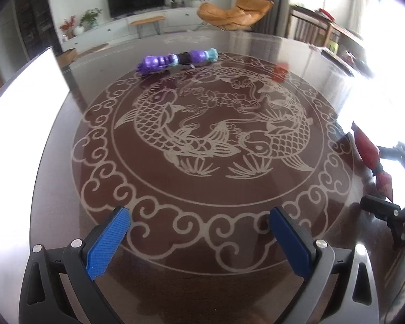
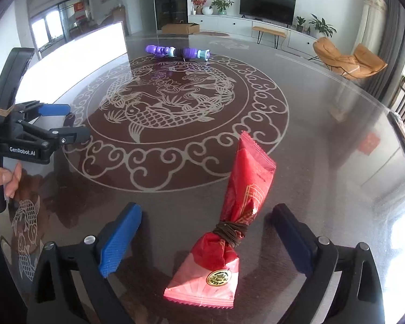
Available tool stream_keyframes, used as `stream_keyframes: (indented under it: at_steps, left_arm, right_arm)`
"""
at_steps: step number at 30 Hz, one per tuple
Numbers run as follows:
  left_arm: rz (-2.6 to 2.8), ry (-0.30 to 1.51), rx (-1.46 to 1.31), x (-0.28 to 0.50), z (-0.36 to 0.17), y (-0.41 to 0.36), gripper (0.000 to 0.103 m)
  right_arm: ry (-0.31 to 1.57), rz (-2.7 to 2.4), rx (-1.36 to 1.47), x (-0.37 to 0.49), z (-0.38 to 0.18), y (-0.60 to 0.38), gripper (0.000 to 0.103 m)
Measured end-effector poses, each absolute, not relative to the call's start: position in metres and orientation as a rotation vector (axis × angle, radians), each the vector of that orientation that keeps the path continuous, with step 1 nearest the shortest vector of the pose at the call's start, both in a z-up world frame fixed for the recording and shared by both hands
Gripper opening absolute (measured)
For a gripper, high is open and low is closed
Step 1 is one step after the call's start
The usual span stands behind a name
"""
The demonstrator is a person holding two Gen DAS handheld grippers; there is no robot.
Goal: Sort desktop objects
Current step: 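Lift the red candy with right tool while left tool approaches purple toy wand, then close left tool on the purple toy wand while right tool holds the candy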
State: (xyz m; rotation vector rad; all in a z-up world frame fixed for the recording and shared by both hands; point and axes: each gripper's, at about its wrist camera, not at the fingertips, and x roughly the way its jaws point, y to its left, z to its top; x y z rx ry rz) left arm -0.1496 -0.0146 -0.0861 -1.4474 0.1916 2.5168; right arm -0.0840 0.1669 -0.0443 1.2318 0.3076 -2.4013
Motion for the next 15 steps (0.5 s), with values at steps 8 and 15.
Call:
stream_keyframes:
  at_steps: [8, 15]
  left_arm:
    - [2.488, 0.297, -1.309, -0.264, -0.033, -0.009, 0.103]
    - [2.336, 0.559, -1.367, -0.353, -0.055, 0.02, 0.103]
  right_arm:
    - [0.308, -2.399, 1.232, -0.085, -0.045, 0.166, 0.1]
    - [0.308, -2.398, 1.233, -0.085, -0.046, 0.165, 0.1]
